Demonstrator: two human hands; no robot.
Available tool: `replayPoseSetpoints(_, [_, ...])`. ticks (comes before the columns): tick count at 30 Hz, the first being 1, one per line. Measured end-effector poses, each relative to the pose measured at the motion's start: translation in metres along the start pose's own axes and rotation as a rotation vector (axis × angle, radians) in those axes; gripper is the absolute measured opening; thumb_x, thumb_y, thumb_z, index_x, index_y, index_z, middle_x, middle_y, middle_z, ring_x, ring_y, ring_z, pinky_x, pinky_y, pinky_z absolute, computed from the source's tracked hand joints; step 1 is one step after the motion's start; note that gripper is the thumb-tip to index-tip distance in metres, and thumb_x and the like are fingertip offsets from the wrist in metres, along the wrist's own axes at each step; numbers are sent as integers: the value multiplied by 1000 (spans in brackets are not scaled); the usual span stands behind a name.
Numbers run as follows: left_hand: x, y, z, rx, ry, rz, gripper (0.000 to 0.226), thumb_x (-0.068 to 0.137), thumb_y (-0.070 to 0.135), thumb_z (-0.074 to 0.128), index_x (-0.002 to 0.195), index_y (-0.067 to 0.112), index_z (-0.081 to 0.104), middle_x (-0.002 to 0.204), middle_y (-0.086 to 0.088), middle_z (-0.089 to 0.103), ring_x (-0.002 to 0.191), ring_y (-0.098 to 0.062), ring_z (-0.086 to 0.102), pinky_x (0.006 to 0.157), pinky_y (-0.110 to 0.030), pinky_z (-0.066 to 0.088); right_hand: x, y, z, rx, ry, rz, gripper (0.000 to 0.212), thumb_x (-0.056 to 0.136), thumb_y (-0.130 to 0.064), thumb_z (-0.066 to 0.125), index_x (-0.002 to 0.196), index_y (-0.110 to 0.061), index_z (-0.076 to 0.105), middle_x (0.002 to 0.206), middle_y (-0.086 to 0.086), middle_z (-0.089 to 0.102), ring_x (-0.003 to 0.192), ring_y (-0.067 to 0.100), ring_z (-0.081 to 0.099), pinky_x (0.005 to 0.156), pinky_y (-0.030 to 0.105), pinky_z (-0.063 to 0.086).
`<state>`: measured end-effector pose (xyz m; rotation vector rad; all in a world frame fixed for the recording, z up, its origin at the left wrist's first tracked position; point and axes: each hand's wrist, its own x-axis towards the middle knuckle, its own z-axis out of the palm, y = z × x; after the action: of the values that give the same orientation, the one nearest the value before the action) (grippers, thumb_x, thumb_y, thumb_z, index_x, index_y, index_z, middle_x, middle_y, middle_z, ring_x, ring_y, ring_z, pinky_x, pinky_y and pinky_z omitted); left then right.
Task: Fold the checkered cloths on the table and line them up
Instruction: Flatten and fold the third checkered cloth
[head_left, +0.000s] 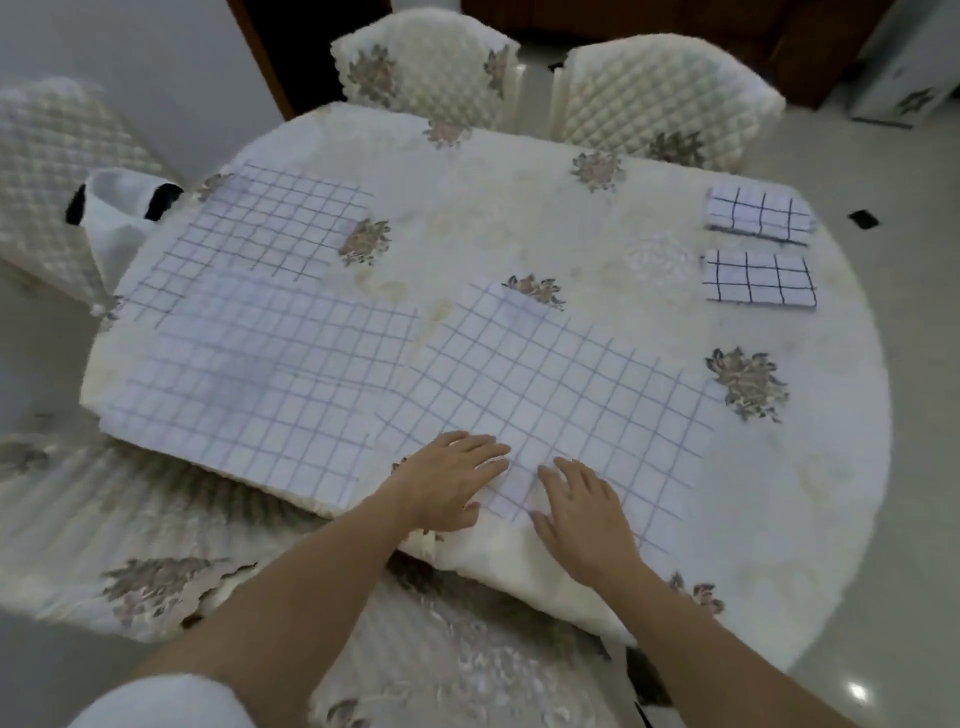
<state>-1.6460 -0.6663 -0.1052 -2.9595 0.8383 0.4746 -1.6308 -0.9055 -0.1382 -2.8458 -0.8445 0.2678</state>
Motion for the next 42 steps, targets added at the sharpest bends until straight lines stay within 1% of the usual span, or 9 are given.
replayPoseSetpoints(2, [3,-11,9,5,-33,63,72,88,41,50,153,16,32,164,-2,23,150,-21,21,123,-43,18,-9,-5,10,-22,-23,53,59,95,-51,37,140,-16,51,143,11,54,131,32,52,100,52,49])
replayPoseSetpoints(7, [6,-27,40,52,30,209,71,84,47,44,147,14,46,158,-3,38,145,-22,34,119,-44,30,-19,-12,29,-43,-33,85,69,92,-60,39,147,-18,45,151,11,46,139,34,43,107,59,41])
replayPoseSetpoints(12, [7,-27,56,31,169,260,59,88,42,46,138,11,56,150,-6,48,138,-24,45,108,-48,44,-21,-11,41,-96,27,57,59,100,-53,37,146,-18,46,152,14,44,139,38,42,105,62,39])
replayPoseSetpoints(17, [6,-28,68,51,233,268,48,95,35,44,135,12,58,146,-6,53,132,-25,50,102,-51,46,-26,-12,54,-155,51,44,55,105,-47,33,149,-14,42,156,17,37,143,42,35,106,66,34])
replayPoseSetpoints(24, [8,-28,65,23,309,259,42,93,22,44,130,13,61,140,-4,59,124,-25,57,98,-48,49,-26,-14,54,-127,73,72,58,104,-52,34,147,-16,45,155,14,40,143,39,36,108,64,33])
replayPoseSetpoints(27, [9,-36,65,-44,331,244,40,92,22,46,129,15,61,139,-2,59,127,-24,53,104,-48,45,-27,-14,52,-106,83,71,64,100,-57,41,148,-15,44,155,12,40,144,37,36,110,63,32])
replayPoseSetpoints(34, [0,-59,67,-199,319,159,39,97,24,44,132,17,62,143,1,57,135,-23,50,109,-46,43,-40,2,43,44,116,66,55,93,-23,39,146,-11,46,151,10,46,141,31,41,113,53,37])
replayPoseSetpoints(40, [-20,-82,63,-214,331,118,38,95,27,43,120,19,70,127,4,68,121,-22,62,108,-41,37,-69,26,36,113,120,66,45,100,-25,36,141,-19,54,150,2,49,141,26,41,114,49,34])
replayPoseSetpoints(42, [-29,-80,57,-224,346,167,36,96,28,44,115,19,73,120,5,71,113,-20,66,104,-40,43,-81,35,33,138,103,52,44,101,-27,37,140,-21,55,149,-1,50,141,24,42,114,48,35])
